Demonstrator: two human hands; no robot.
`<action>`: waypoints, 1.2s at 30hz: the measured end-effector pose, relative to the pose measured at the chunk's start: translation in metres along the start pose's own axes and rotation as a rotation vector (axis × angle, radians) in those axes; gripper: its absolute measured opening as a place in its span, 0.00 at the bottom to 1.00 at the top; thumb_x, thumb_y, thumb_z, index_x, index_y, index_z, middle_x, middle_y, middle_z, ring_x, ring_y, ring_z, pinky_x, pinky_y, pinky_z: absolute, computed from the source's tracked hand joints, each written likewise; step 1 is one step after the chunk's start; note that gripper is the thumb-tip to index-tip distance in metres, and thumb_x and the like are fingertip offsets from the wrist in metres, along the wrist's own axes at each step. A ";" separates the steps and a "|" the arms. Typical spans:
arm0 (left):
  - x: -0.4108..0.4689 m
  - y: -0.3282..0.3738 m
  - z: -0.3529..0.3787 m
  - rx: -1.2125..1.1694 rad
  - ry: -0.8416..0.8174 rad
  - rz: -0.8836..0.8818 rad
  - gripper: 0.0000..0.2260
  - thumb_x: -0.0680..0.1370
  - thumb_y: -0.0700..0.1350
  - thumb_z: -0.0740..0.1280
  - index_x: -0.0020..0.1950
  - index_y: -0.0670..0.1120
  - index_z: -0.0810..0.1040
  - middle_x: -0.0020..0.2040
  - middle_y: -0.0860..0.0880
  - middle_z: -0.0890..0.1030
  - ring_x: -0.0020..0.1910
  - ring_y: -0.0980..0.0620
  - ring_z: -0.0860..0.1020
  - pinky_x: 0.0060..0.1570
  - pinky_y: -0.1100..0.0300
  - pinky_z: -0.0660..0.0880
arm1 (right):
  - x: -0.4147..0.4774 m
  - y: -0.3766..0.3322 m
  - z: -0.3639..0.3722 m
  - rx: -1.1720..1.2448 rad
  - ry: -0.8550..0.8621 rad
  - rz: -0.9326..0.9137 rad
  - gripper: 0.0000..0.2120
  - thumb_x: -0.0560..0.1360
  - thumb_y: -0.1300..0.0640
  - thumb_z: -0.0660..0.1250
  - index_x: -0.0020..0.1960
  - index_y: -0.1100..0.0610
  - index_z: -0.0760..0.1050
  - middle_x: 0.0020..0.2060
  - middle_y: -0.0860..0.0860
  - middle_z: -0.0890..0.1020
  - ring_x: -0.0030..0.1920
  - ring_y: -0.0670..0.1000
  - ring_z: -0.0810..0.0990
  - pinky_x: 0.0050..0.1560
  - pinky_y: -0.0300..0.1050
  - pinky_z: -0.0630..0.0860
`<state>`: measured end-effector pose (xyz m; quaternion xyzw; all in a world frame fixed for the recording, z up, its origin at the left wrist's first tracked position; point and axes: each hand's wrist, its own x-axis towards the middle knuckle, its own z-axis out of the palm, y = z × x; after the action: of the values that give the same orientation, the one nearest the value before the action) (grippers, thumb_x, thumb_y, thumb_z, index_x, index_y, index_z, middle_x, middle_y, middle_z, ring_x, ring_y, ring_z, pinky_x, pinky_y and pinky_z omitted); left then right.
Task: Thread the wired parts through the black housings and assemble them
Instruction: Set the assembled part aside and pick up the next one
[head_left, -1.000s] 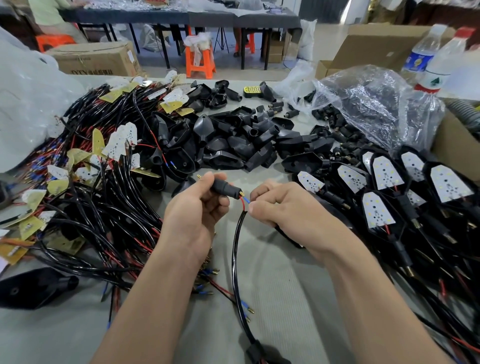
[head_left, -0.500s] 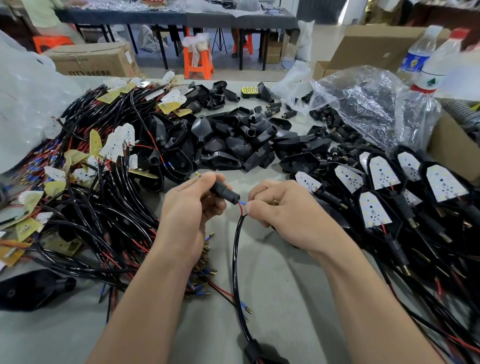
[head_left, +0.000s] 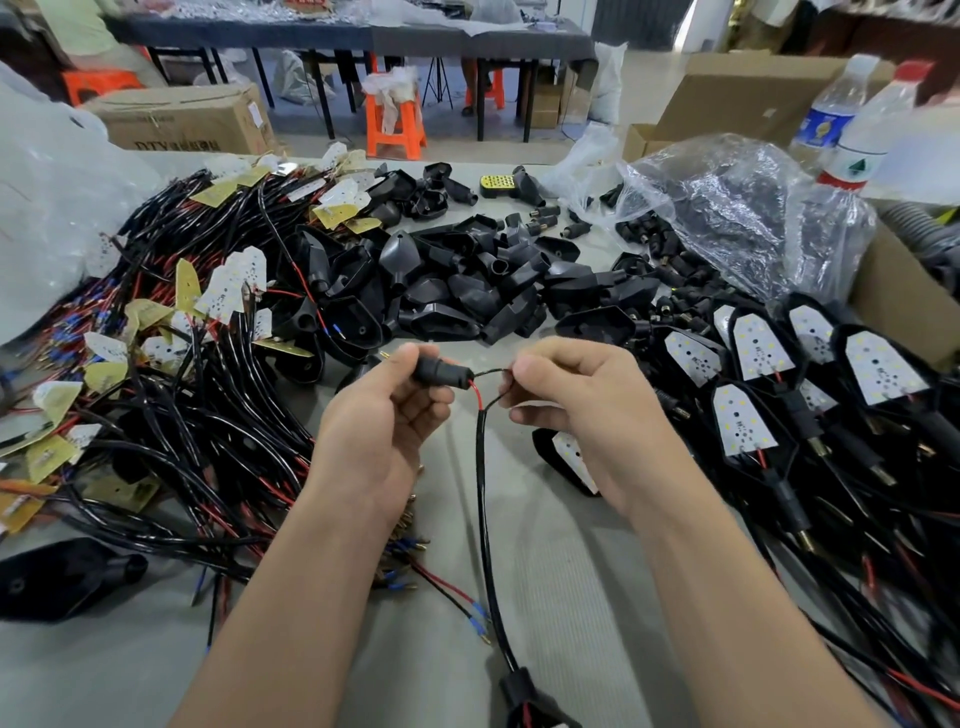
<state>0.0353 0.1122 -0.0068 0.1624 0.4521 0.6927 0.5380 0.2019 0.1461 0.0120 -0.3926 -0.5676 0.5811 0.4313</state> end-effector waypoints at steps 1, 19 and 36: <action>0.000 0.000 -0.001 -0.001 0.007 0.004 0.13 0.84 0.44 0.64 0.45 0.41 0.83 0.38 0.44 0.85 0.28 0.54 0.78 0.30 0.65 0.77 | 0.000 0.001 0.000 -0.035 -0.016 0.002 0.09 0.79 0.65 0.68 0.41 0.63 0.82 0.37 0.55 0.83 0.41 0.51 0.82 0.47 0.47 0.80; 0.000 -0.001 -0.005 0.112 0.023 0.069 0.08 0.78 0.46 0.71 0.44 0.41 0.81 0.37 0.44 0.85 0.30 0.54 0.82 0.32 0.65 0.79 | 0.000 0.012 0.012 -0.391 0.104 -0.111 0.06 0.67 0.56 0.70 0.32 0.53 0.80 0.26 0.50 0.77 0.30 0.46 0.71 0.34 0.43 0.68; -0.004 0.004 -0.002 -0.057 -0.049 0.002 0.09 0.71 0.50 0.72 0.37 0.45 0.86 0.37 0.47 0.83 0.27 0.58 0.76 0.30 0.68 0.77 | -0.007 0.006 0.026 0.051 -0.162 0.168 0.19 0.84 0.55 0.60 0.40 0.57 0.83 0.37 0.54 0.85 0.36 0.49 0.81 0.40 0.37 0.78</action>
<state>0.0331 0.1074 -0.0038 0.1645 0.4189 0.7016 0.5525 0.1792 0.1310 0.0066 -0.3797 -0.5508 0.6591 0.3437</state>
